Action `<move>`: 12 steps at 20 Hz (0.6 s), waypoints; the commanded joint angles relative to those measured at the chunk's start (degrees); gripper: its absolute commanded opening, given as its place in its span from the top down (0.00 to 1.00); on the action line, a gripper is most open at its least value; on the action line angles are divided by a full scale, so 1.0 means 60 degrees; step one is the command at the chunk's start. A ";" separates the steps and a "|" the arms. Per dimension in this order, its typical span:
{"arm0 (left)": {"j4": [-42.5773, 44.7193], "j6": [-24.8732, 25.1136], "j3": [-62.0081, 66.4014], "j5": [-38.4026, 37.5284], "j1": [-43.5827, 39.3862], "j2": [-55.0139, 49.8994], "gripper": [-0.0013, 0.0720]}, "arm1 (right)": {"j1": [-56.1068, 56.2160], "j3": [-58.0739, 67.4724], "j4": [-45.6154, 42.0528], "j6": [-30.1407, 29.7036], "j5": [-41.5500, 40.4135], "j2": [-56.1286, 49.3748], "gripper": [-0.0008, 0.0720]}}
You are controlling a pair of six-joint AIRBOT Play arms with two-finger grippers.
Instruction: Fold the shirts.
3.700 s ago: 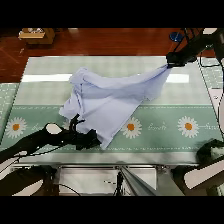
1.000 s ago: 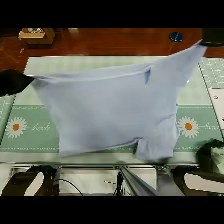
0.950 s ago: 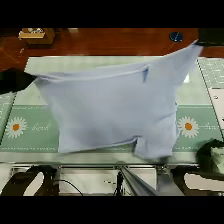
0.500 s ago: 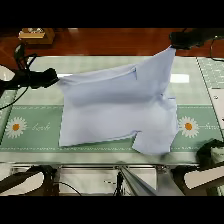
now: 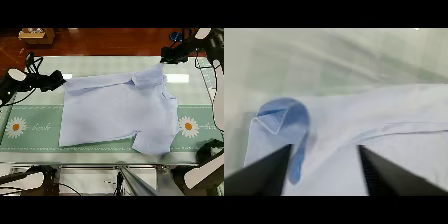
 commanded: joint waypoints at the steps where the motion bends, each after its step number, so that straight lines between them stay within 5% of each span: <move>1: 0.0033 0.0080 0.0736 -0.1111 0.0907 -0.0026 0.05 | -0.0284 0.0015 -0.0831 -0.0714 0.0601 0.0459 0.45; 6: 0.0390 0.1104 0.1967 -0.5490 0.4105 0.0051 0.08 | -0.1774 0.0004 -0.3861 -0.0940 0.2820 0.1548 0.48; 7: 0.0393 0.1464 0.1719 -0.6288 0.4586 0.0120 0.08 | -0.2269 0.0000 -0.3617 -0.0798 0.3643 0.1574 0.58; 9: 0.0390 0.2175 0.0353 -0.7420 0.5395 0.0546 0.08 | -0.3209 -0.0474 -0.2561 -0.0845 0.4554 0.1657 0.58; 12: 0.0313 0.2667 -0.2725 -0.7016 0.6288 0.1723 0.08 | -0.4390 -0.2288 -0.0616 -0.1147 0.4510 0.2244 0.58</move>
